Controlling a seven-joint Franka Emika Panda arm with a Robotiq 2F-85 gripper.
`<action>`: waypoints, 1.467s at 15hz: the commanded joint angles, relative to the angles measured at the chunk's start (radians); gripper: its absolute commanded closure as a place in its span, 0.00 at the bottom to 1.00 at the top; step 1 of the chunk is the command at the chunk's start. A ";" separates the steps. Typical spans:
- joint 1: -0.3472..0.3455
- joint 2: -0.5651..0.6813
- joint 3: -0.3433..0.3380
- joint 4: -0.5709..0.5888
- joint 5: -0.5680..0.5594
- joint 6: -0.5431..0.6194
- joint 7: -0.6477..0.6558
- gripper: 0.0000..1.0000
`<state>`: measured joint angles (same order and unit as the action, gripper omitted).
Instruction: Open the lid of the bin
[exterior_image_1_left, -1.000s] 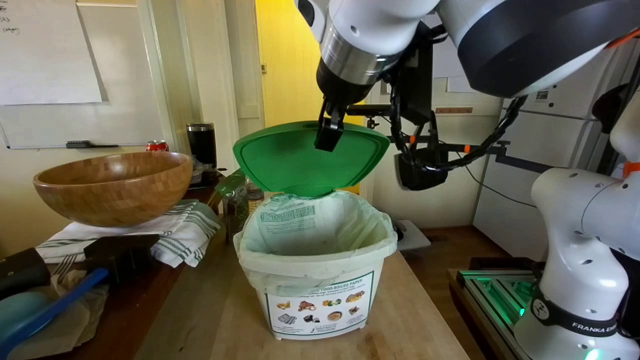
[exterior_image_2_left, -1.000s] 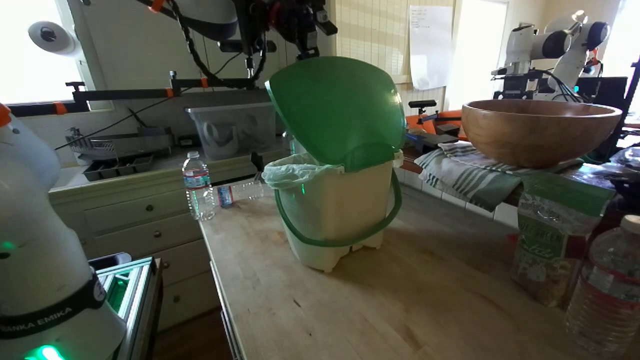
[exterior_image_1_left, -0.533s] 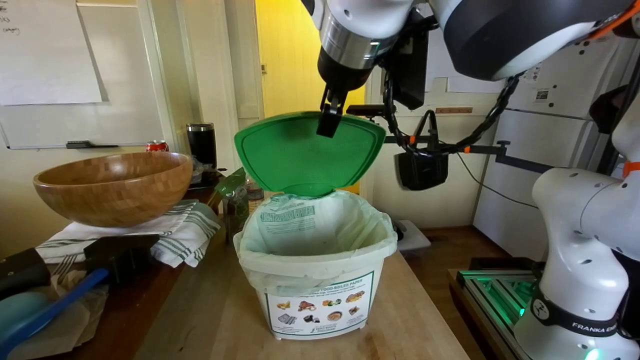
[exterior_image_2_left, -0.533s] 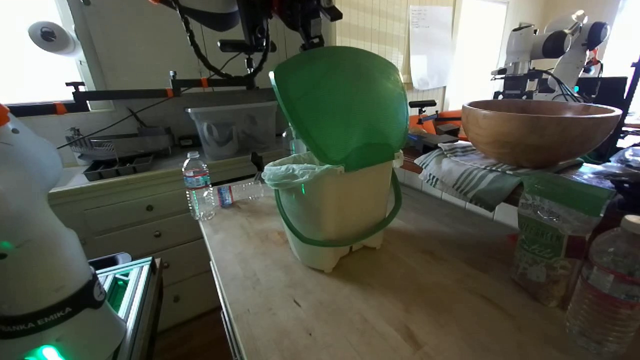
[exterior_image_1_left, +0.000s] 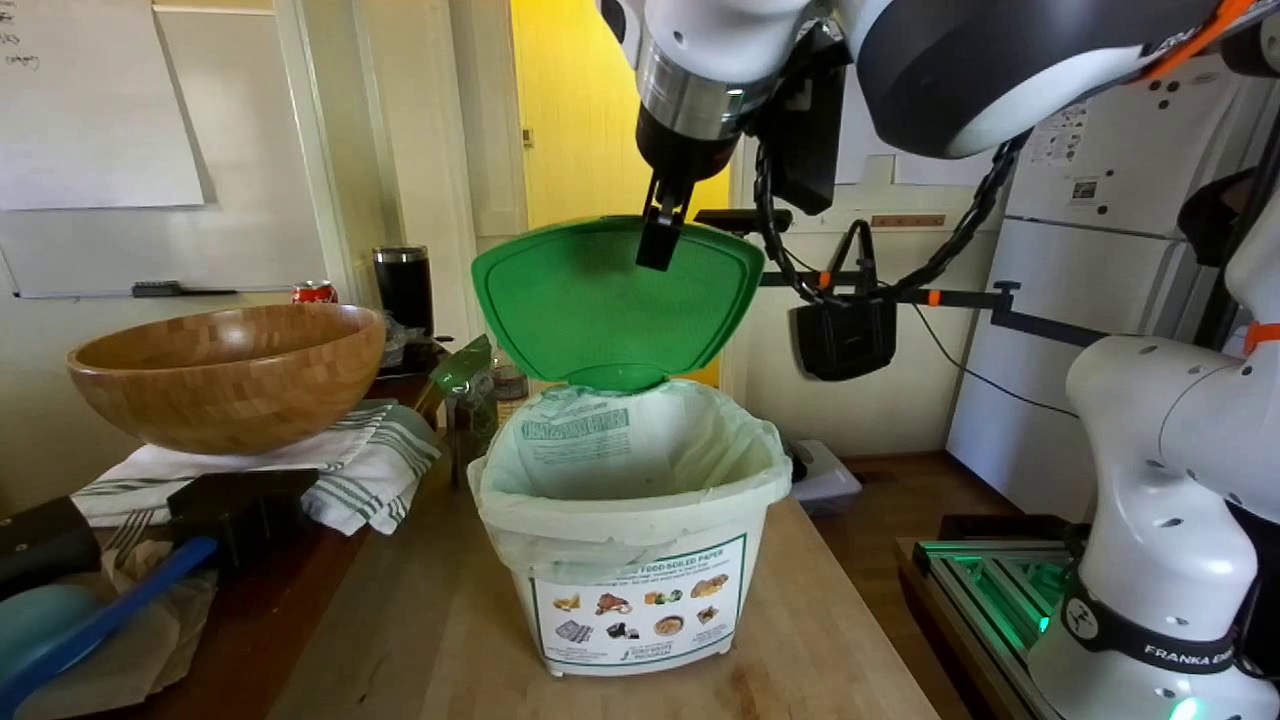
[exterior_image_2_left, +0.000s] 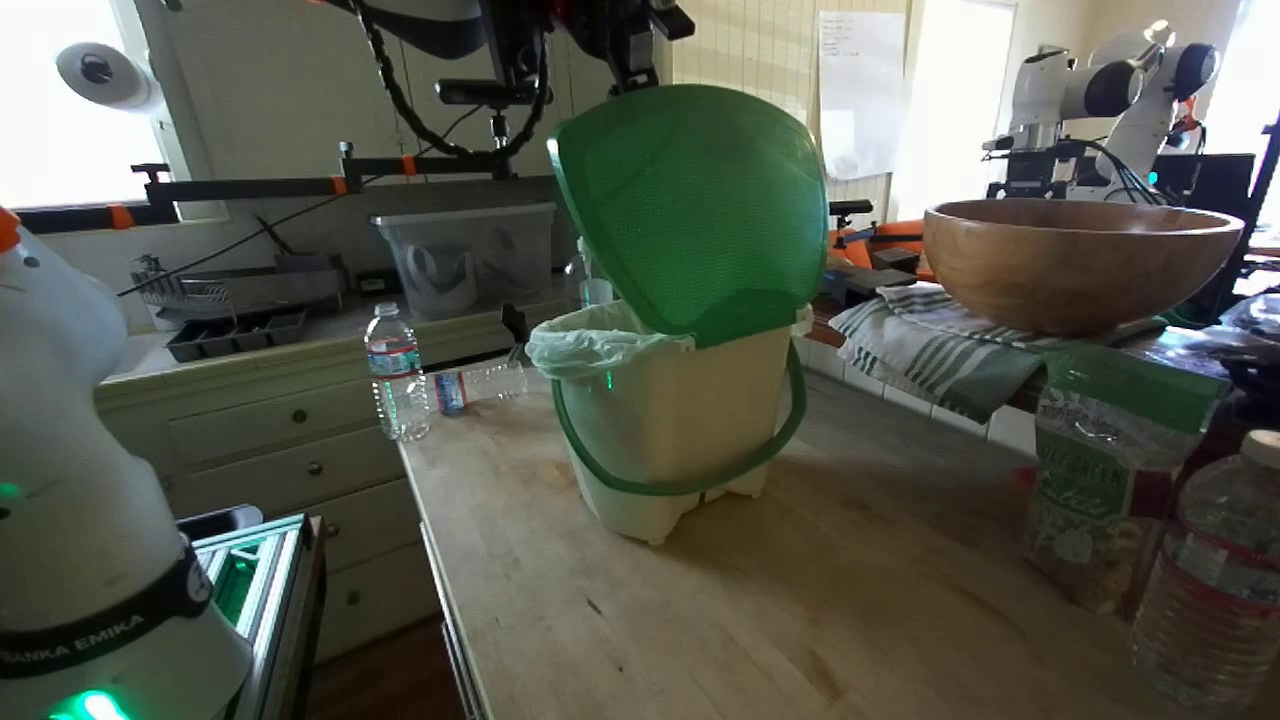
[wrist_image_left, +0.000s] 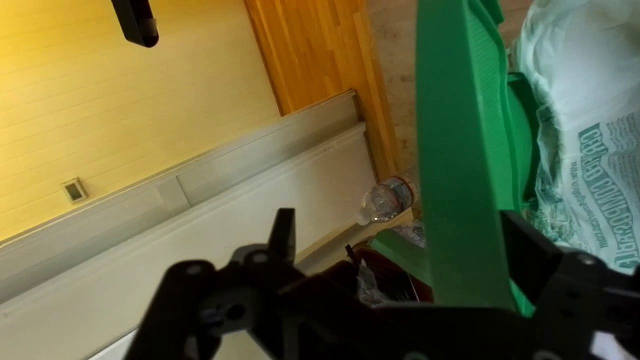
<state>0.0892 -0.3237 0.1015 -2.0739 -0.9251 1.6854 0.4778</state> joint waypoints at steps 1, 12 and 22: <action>-0.011 -0.020 -0.003 0.000 0.024 0.009 -0.023 0.00; -0.026 -0.042 -0.014 0.006 0.027 0.008 -0.017 0.00; -0.041 -0.060 -0.022 0.009 0.042 0.004 -0.014 0.00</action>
<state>0.0573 -0.3637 0.0812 -2.0668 -0.9035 1.6854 0.4776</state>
